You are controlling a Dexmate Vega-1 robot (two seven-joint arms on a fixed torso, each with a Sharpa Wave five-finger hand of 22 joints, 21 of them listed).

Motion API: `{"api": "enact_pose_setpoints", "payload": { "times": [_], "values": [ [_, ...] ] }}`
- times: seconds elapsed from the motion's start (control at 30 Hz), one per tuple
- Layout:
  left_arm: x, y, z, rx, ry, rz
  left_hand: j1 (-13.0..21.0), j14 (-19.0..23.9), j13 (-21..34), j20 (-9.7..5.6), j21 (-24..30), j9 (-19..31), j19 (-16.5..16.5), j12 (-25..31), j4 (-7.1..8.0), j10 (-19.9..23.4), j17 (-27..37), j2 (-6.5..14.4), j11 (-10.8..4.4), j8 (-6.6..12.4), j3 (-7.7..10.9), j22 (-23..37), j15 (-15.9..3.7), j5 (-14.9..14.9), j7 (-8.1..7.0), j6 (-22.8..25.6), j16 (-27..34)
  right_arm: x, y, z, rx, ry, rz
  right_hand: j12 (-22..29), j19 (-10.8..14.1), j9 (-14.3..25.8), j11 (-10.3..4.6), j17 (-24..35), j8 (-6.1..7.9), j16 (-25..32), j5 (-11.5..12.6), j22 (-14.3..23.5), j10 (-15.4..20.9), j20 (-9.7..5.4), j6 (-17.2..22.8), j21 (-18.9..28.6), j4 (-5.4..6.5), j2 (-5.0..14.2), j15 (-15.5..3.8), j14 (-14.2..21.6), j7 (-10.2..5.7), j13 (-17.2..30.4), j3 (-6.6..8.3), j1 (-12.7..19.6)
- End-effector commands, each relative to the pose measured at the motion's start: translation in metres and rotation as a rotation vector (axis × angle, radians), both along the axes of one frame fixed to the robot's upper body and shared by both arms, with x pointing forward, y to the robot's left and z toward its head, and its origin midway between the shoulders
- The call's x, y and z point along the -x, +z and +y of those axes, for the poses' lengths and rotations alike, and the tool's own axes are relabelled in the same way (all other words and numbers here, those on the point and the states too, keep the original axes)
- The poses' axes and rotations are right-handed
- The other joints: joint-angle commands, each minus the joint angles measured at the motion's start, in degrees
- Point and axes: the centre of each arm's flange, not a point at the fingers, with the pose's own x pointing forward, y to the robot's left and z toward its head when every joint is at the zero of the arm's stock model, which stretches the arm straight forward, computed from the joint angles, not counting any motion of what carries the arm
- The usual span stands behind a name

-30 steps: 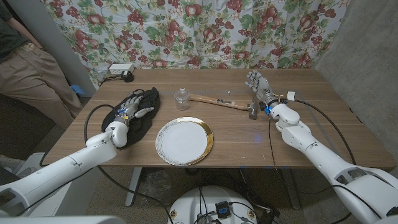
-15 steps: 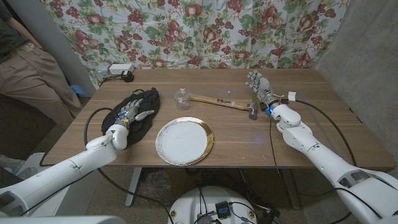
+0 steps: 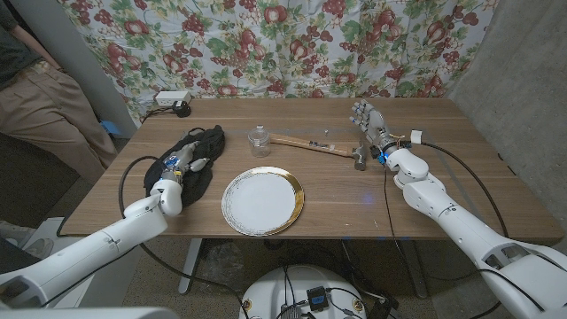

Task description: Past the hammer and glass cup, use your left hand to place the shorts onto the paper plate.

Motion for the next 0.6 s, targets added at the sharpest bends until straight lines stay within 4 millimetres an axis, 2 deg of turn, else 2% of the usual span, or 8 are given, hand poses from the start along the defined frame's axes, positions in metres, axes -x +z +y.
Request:
{"api": "enact_pose_setpoints", "payload": {
  "times": [0.03, 0.1, 0.17, 0.2, 0.33, 0.4, 0.47, 0.6],
  "values": [
    [0.0065, -0.0030, -0.0017, 0.045, 0.018, -0.234, 7.59, 8.97, 1.03, -12.92, 3.74, 0.39, 23.37, 2.49, 0.15, 9.25, 1.48, 2.09, -0.35, 2.01, 1.56, 0.76, -3.79, 0.60, 2.96, 9.79, 4.05, -0.0007, 0.0019, 0.0014, 0.011, -0.009, -0.002, 0.13, 0.36, 0.19, -0.10, 0.16, 0.08, 0.21, -0.09, 0.18, 0.32, -1.91, 0.42, 0.16, -0.05, 2.51, -0.22, 0.38, 0.26, 0.11, 0.30, 0.33],
    [0.0066, -0.0023, -0.0007, 0.048, -0.004, -0.261, 10.49, 13.17, 1.80, -14.44, 5.63, 0.58, 25.39, 4.16, 0.40, 14.29, 2.16, 2.66, -0.23, 2.98, 2.52, 0.90, -4.30, 0.62, 3.80, 14.28, 5.90, -0.0013, 0.0017, 0.0013, 0.004, -0.007, 0.003, 0.13, 0.29, 0.19, -0.12, 0.17, 0.08, 0.22, -0.10, 0.17, 0.31, -1.91, 0.42, 0.14, -0.04, 2.49, -0.23, 0.38, 0.23, 0.11, 0.28, 0.31],
    [0.0088, -0.0026, -0.0011, 0.059, 0.011, -0.308, 12.45, 16.71, 2.42, -15.03, 7.27, 0.74, 27.03, 5.06, 0.62, 17.00, 3.01, 3.06, -0.01, 3.72, 2.98, 1.05, -5.27, 0.52, 4.33, 17.42, 7.76, -0.0020, 0.0014, 0.0012, 0.009, -0.009, 0.002, 0.16, 0.25, 0.19, 0.05, 0.17, 0.08, 0.22, -0.10, 0.17, 0.40, -1.92, 0.42, 0.12, -0.04, 2.48, -0.22, 0.39, 0.23, 0.11, 0.27, 0.30],
    [0.0086, -0.0027, -0.0004, 0.076, -0.002, -0.315, 14.33, 19.27, 2.98, -15.76, 8.70, 0.88, 28.50, 5.90, 0.45, 19.32, 3.89, 3.30, -0.34, 4.24, 3.60, 1.22, -5.57, 0.56, 4.97, 19.54, 9.28, -0.0021, 0.0014, 0.0011, 0.009, -0.009, 0.002, 0.16, 0.24, 0.19, 0.04, 0.17, 0.08, 0.22, -0.10, 0.17, 0.40, -1.89, 0.42, 0.12, -0.04, 2.49, -0.21, 0.38, 0.25, 0.11, 0.28, 0.30],
    [0.0115, -0.0031, -0.0020, 0.076, 0.013, -0.388, 24.23, 27.69, 6.56, -17.89, 16.05, 2.07, 31.91, 8.84, -0.19, 26.43, 10.31, 2.86, 0.65, 6.32, 5.42, 2.08, -7.77, 0.30, 5.79, 27.72, 15.92, -0.0026, 0.0019, 0.0004, 0.011, -0.011, 0.000, 0.12, 0.19, 0.19, -0.12, 0.17, 0.07, 0.23, -0.11, 0.17, 0.31, -1.90, 0.41, 0.10, -0.03, 2.47, -0.32, 0.41, 0.22, 0.11, 0.27, 0.29],
    [0.0117, -0.0029, -0.0016, 0.090, -0.006, -0.404, 27.67, 30.67, 8.57, -18.72, 19.49, 3.23, 33.09, 10.47, -0.08, 28.79, 13.50, 2.47, 0.28, 7.20, 4.93, 2.56, -8.03, -0.03, 6.16, 30.21, 18.65, -0.0028, 0.0023, 0.0001, 0.008, -0.010, 0.002, 0.12, 0.18, 0.19, -0.15, 0.17, 0.07, 0.22, -0.11, 0.17, 0.30, -1.90, 0.40, 0.10, -0.03, 2.48, -0.34, 0.39, 0.22, 0.11, 0.28, 0.29],
    [0.0127, -0.0022, -0.0026, 0.089, 0.014, -0.411, 30.19, 32.42, 10.63, -19.62, 22.42, 4.26, 33.83, 11.50, -0.02, 29.47, 17.15, 2.03, 1.77, 7.51, 3.62, 3.08, -9.09, -0.52, 6.87, 31.46, 21.61, -0.0030, 0.0024, 0.0000, 0.010, -0.011, 0.000, 0.13, 0.17, 0.19, -0.10, 0.16, 0.07, 0.20, -0.10, 0.17, 0.34, -1.89, 0.40, 0.10, -0.05, 2.49, -0.30, 0.36, 0.25, 0.11, 0.29, 0.31],
    [0.0151, 0.0015, -0.0028, 0.106, 0.002, -0.437, 32.10, 32.89, 12.48, -20.14, 25.09, 5.15, 34.42, 12.20, 0.20, 29.80, 20.42, 2.03, 2.79, 7.56, 2.58, 3.56, -9.11, -0.75, 7.91, 32.14, 23.78, -0.0036, 0.0023, -0.0002, 0.012, -0.011, 0.000, 0.14, 0.15, 0.19, -0.10, 0.16, 0.07, 0.22, -0.11, 0.17, 0.35, -1.91, 0.41, 0.10, -0.04, 2.50, -0.31, 0.38, 0.20, 0.11, 0.30, 0.30]
  ]
}}
